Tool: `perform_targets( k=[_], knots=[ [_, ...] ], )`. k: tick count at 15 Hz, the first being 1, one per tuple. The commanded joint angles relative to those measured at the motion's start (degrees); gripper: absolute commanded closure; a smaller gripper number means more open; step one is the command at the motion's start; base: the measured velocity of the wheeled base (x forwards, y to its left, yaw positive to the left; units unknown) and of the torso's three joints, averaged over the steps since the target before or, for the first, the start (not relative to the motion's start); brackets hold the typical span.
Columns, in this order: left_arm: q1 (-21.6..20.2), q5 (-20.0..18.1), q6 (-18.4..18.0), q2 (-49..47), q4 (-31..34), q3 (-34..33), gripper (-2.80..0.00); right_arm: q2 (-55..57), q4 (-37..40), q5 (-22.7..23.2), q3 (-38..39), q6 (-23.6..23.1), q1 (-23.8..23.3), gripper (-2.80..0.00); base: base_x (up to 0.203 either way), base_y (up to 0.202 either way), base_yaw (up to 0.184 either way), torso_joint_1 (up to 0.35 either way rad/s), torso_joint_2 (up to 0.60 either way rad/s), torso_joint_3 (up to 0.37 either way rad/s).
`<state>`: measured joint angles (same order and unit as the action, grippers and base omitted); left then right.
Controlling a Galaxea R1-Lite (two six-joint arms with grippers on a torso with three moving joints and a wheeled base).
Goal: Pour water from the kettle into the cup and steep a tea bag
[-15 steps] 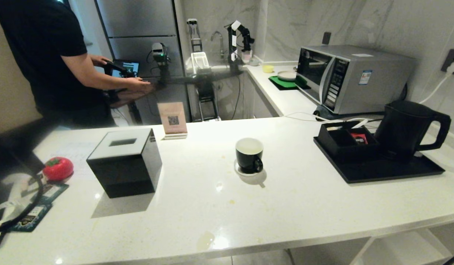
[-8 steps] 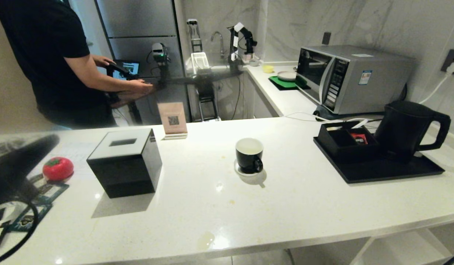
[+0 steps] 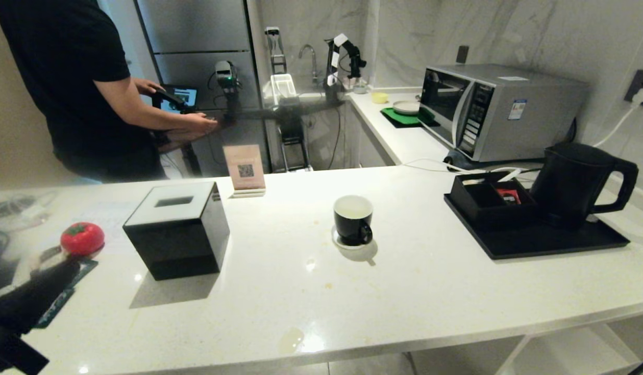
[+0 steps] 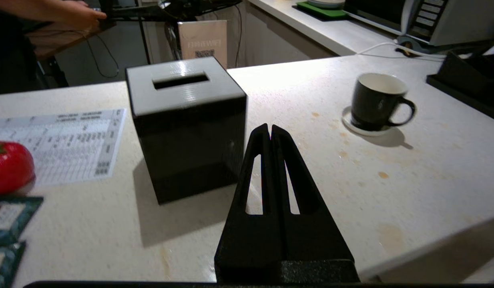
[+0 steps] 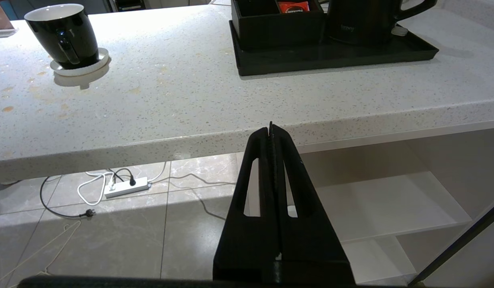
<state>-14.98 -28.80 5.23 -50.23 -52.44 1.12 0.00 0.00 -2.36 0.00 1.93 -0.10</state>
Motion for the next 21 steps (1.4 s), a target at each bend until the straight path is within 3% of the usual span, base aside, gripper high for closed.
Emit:
perform_targets(
  k=[1, 5, 7, 9, 11, 15, 17, 18, 21],
  knots=[
    [1.22, 0.16, 0.57, 10.64, 6.54, -0.92, 0.00, 0.09, 0.00, -0.01, 0.00, 0.01, 0.01, 0.00, 0.000, 0.000, 0.000, 0.000, 0.00, 0.000],
    [5.99, 4.45, 1.39, 25.31, 18.68, -1.09, 0.00, 0.01, 0.00, -0.01, 0.00, 0.01, 0.01, 0.00, 0.000, 0.000, 0.000, 0.000, 0.00, 0.000],
    [10.36, 9.88, 1.13, 32.69, 25.08, -1.11, 0.00, 0.09, 0.00, -0.01, 0.00, 0.01, 0.01, 0.00, 0.000, 0.000, 0.000, 0.000, 0.00, 0.000],
    [13.87, 18.09, -0.83, 38.32, 31.93, -1.11, 0.00, 0.09, 0.00, -0.01, 0.00, 0.01, 0.01, 0.00, 0.000, 0.000, 0.000, 0.000, 0.00, 0.000],
    [15.23, 22.99, -2.04, 42.53, 37.16, -1.12, 0.00, 0.09, 0.00, -0.01, 0.00, 0.01, 0.01, 0.00, 0.000, 0.000, 0.000, 0.000, 0.00, 0.000],
    [15.07, 24.93, -3.32, 49.08, 45.34, -1.12, 0.00, 0.02, 0.00, -0.01, 0.00, 0.01, 0.01, 0.00, 0.000, 0.000, 0.000, 0.000, 0.00, 0.000],
    [15.07, 27.73, -5.83, 50.23, 49.51, -1.12, 0.00, 0.01, 0.00, -0.01, 0.00, 0.01, 0.01, 0.00, 0.000, 0.000, 0.000, 0.000, 0.00, 0.000],
    [15.07, 29.83, -6.04, 50.23, 50.37, -1.12, 0.00, 0.09, 0.00, -0.01, 0.00, 0.01, 0.01, 0.00, 0.000, 0.000, 0.000, 0.000, 0.00, 0.000],
    [15.07, 29.86, -6.15, 50.23, 51.70, -1.12, 0.00, 0.01, 0.00, -0.01, 0.00, 0.01, 0.01, 0.00, 0.000, 0.000, 0.000, 0.000, 0.00, 0.000]
  ],
)
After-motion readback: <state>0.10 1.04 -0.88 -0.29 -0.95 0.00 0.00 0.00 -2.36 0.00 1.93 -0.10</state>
